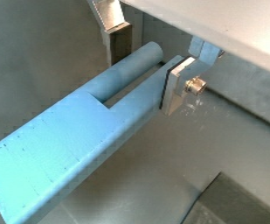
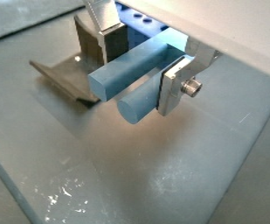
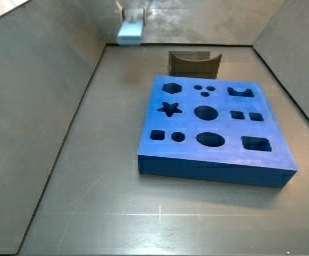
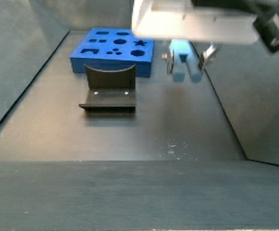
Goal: Pick up the square-circle object. Move up. Rotate the square-circle object. Place the square-circle object on the fixture. Regrasp the square-circle object. Move to above the board. Insert the square-circle object.
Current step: Place the square-circle object on the fixture.
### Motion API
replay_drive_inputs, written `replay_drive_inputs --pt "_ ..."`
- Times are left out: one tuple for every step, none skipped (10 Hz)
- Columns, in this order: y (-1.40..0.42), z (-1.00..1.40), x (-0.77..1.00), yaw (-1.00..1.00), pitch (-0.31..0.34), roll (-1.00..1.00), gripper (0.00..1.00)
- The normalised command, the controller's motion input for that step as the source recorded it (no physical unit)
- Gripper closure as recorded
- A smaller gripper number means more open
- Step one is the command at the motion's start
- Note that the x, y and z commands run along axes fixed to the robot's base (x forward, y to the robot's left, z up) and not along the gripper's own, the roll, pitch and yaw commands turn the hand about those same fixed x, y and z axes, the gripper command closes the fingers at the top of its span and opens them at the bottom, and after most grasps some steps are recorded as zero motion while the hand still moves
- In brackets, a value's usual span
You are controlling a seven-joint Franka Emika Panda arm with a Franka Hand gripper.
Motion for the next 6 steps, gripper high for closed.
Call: replay_drive_inputs --pt "0.00 0.98 -0.02 0.01 0.036 0.00 1.00" --pt "0.00 0.87 -0.02 0.01 0.041 0.00 1.00" --pt "0.00 0.64 -0.01 0.01 0.049 0.00 1.00" --pt "0.00 0.42 0.00 0.01 0.064 -0.01 1.00" --pt "0.01 0.25 0.01 0.02 0.078 -0.01 1.00" --pt "-0.54 0.15 1.00 0.29 0.144 -0.02 1.00"
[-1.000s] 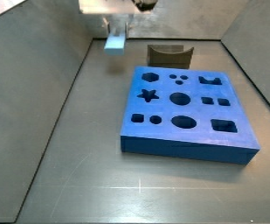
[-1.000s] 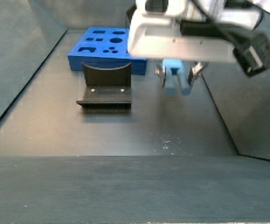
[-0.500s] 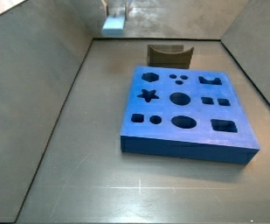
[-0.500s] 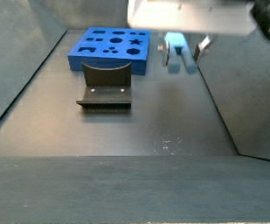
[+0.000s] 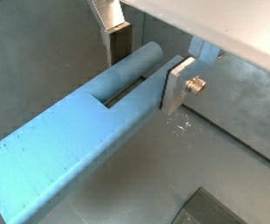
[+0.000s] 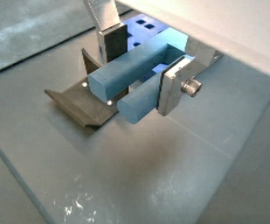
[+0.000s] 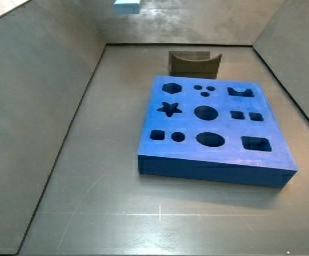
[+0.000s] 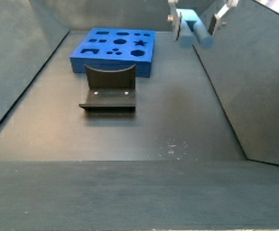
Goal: Pick up the square-circle object. Move up. Rotate the square-circle object. Place the square-circle object on the fixture. Regrasp the square-circle object. Move to above the board. Insert the square-circle object.
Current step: Place the square-circle object on the fixture.
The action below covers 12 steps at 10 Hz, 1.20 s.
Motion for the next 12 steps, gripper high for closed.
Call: replay_drive_inputs --pt "-0.54 0.11 1.00 0.28 0.153 -0.02 1.00" --pt "-0.45 0.11 1.00 0.19 0.164 -0.02 1.00" --pt "-0.40 0.10 1.00 0.13 0.167 -0.02 1.00" --pt "-0.37 0.09 1.00 0.10 0.163 -0.01 1.00" --pt "-0.32 0.07 1.00 0.06 0.151 0.00 1.00" --pt "-0.27 0.07 1.00 0.04 0.158 0.01 1.00" --pt "-0.24 0.06 1.00 0.04 0.162 0.02 1.00" --pt "-0.21 0.05 1.00 0.03 0.160 0.03 1.00" --pt "-0.16 0.04 1.00 0.03 0.159 0.04 1.00" --pt "-0.15 0.04 1.00 0.03 0.163 0.05 1.00" --pt "-0.11 0.03 1.00 0.03 0.166 0.07 1.00" --pt "-0.10 0.02 1.00 0.03 0.166 0.07 1.00"
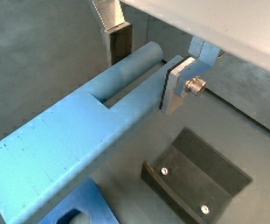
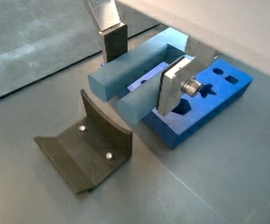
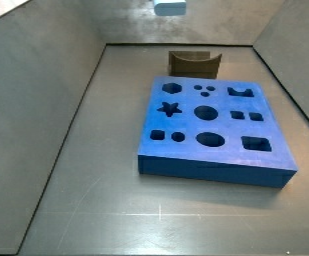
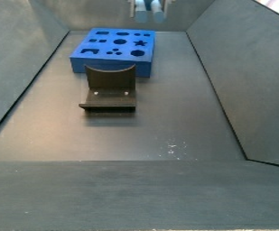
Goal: Pick up the square-circle object. Move up. Rotate the square-circle object. Place the square-circle object on the fixture. Regrasp the square-circle object. Move to above the board. Insert the square-circle object.
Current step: Place the square-circle object on the fixture.
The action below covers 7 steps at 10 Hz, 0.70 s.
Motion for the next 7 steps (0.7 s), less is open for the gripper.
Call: replay_drive_inputs --pt "-0.07 0.02 1.00 0.04 0.175 0.09 1.00" --pt "-0.05 0.02 1.00 0.04 0.180 0.10 1.00" --pt "0.77 -0.22 1.00 0.01 0.176 -1.00 1.00" --pt "0.80 -0.23 1.00 0.01 0.176 -1.00 1.00" --pt "0.70 -0.16 1.00 -0.03 0.166 -1.00 1.00" --pt "0.50 -0.05 0.91 -0.05 0.187 -1.00 1.00" --pt "0.32 -0.02 0.82 -0.07 0.198 -1.00 1.00"
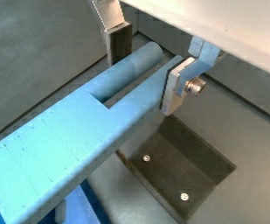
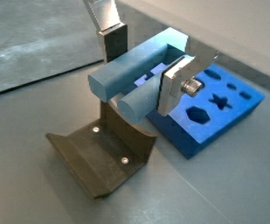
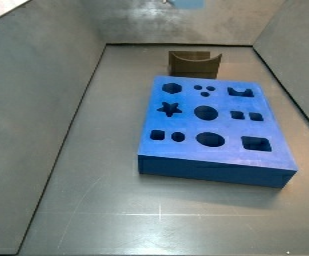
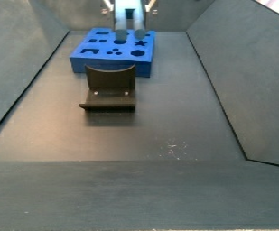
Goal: Pick up the square-circle object. Move up. Rotate the square-circle object. Place the square-circle object on the fixture. Regrasp the square-circle object. Move to above the board. Insert the square-circle object.
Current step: Place the square-circle object on the fixture.
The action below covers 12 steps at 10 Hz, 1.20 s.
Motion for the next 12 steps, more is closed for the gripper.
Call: replay_drive_inputs --pt "0.16 -0.02 0.73 -0.09 0.203 -1.00 1.00" --pt "0.08 -0.02 0.64 -0.10 0.183 -0.87 1.00" --pt "0.07 -0.01 0.51 -0.11 0.147 -0.64 1.00" --pt "0.06 -0.01 0.42 -0.11 0.123 -0.47 1.00" --pt "0.06 -0.01 0.36 -0.11 0.109 -0.36 1.00" --pt "0.04 0.00 0.20 -0.10 0.079 -0.22 1.00" --pt "0.07 -1.00 0.15 -0.15 0.022 -1.00 1.00" --pt "0.08 -1.00 0.12 -0.15 0.002 -1.00 1.00" --pt "0.09 -1.00 0.13 -0.15 0.008 -1.00 1.00" --pt "0.09 -1.00 0.15 -0.14 0.026 -1.00 1.00" --pt "0.09 -1.00 0.15 -0.14 0.035 -1.00 1.00" --pt "0.10 -1.00 0.17 -0.15 0.039 -0.99 1.00"
